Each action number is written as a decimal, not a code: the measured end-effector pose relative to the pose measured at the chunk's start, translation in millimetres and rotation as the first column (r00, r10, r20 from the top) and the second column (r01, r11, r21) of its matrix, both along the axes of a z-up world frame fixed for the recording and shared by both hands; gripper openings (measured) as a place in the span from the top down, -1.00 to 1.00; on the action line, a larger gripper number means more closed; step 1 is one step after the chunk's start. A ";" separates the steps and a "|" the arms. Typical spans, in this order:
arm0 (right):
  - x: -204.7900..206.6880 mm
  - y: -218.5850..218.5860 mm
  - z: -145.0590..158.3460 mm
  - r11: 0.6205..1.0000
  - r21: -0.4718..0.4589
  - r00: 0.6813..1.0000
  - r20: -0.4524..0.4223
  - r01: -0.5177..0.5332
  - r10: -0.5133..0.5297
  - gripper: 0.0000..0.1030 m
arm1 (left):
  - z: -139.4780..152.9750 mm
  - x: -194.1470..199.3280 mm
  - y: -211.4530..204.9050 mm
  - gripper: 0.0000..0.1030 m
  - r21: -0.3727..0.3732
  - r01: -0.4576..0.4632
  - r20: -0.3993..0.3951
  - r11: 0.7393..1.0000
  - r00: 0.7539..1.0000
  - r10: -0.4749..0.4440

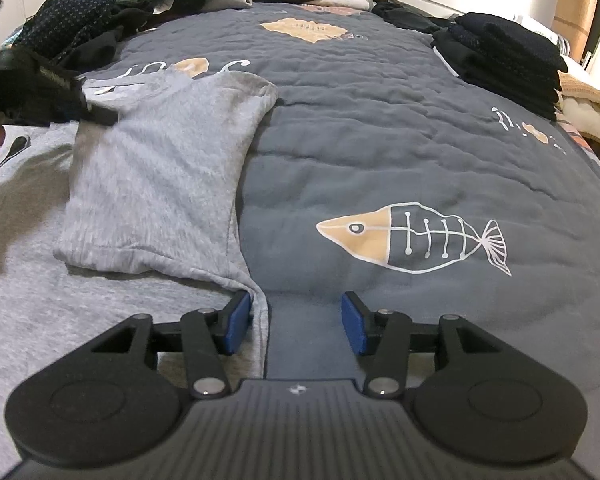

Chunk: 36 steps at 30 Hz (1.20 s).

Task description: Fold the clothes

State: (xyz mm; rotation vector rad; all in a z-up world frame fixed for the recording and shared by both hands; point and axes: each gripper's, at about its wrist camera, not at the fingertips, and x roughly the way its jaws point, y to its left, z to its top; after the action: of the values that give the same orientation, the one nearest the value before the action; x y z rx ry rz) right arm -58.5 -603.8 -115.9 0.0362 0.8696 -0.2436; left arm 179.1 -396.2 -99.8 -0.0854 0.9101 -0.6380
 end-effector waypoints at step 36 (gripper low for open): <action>-5.4 -17.7 1.9 0.991 0.130 0.999 0.028 0.032 -0.036 0.04 | 13.0 45.2 -175.7 0.91 0.139 0.347 0.031 0.928 0.935 -0.354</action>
State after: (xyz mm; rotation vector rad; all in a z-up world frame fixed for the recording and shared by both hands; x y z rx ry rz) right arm -64.0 -621.4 -113.9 0.1758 0.8541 -0.2180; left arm 224.3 -571.9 -86.9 0.2184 0.9187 -0.9058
